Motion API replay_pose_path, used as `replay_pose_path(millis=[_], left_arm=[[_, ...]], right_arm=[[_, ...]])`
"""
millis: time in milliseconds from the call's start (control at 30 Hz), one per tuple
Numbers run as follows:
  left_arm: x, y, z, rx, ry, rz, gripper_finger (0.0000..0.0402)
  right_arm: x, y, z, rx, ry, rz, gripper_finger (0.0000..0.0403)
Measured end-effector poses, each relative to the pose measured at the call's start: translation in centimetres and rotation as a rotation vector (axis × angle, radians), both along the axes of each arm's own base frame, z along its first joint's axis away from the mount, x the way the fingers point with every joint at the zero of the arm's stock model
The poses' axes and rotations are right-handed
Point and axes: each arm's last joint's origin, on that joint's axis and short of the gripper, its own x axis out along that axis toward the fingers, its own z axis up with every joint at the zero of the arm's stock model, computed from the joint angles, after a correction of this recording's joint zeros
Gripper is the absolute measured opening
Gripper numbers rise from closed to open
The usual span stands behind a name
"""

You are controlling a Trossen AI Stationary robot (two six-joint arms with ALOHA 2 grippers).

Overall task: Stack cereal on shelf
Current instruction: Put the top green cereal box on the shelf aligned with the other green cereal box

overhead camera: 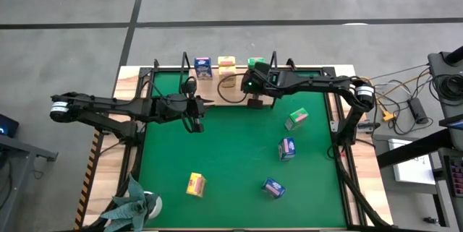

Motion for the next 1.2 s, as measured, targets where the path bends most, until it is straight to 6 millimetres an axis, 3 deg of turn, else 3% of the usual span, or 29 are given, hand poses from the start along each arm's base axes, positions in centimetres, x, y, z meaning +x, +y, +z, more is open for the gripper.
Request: replay_pose_path(millis=[533,933,1200], left_arm=[[0.0,0.0,0.0,0.000,0.001,0.000,0.0039],[-0.1,0.0,-0.1,0.000,0.016,-0.001,0.0039],[-0.1,0.0,-0.1,0.000,0.016,-0.001,0.0039]], right_arm=[[-0.2,-0.7,0.1,-0.038,0.002,-0.033,0.0013],[-0.6,0.0,-0.5,-0.003,0.068,-0.042,0.0013],[-1.0,-1.2,-0.5,-0.012,0.058,-0.072,0.0013]])
